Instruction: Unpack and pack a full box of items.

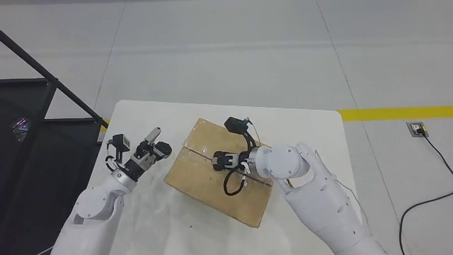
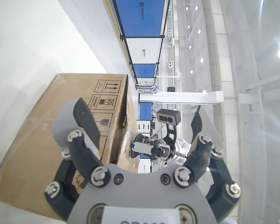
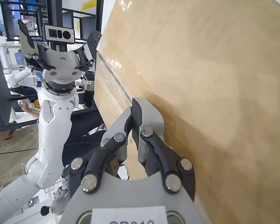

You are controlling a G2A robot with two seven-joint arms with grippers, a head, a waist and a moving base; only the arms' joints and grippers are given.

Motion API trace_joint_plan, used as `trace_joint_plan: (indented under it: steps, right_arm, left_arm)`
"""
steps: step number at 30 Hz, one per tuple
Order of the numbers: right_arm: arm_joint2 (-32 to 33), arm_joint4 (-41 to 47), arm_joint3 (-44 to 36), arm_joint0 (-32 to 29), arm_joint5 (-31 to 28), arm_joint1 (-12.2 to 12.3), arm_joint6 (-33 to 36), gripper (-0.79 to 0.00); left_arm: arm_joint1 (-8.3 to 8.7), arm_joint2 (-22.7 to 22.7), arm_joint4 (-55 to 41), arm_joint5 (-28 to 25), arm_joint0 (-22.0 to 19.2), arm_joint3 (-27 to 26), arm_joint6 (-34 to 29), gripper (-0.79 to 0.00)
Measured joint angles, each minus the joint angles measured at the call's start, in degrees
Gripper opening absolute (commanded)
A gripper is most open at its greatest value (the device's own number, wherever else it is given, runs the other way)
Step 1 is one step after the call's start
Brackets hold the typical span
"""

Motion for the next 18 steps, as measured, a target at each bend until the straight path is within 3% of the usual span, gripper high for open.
trace_joint_plan:
  steps: [10,18]
  right_arm:
    - [6.56,-5.4,-7.59,-6.85,3.5,2.77,3.9,-0.785]
    - [13.11,-5.07,-12.94,-12.54,1.82,4.78,6.83,-0.785]
  left_arm:
    - [0.1,-0.4,-0.51,-0.03,-0.12,-0.21,-0.17,0.0]
    - [0.21,-0.91,-1.42,0.24,-0.31,-0.31,-0.76,0.0]
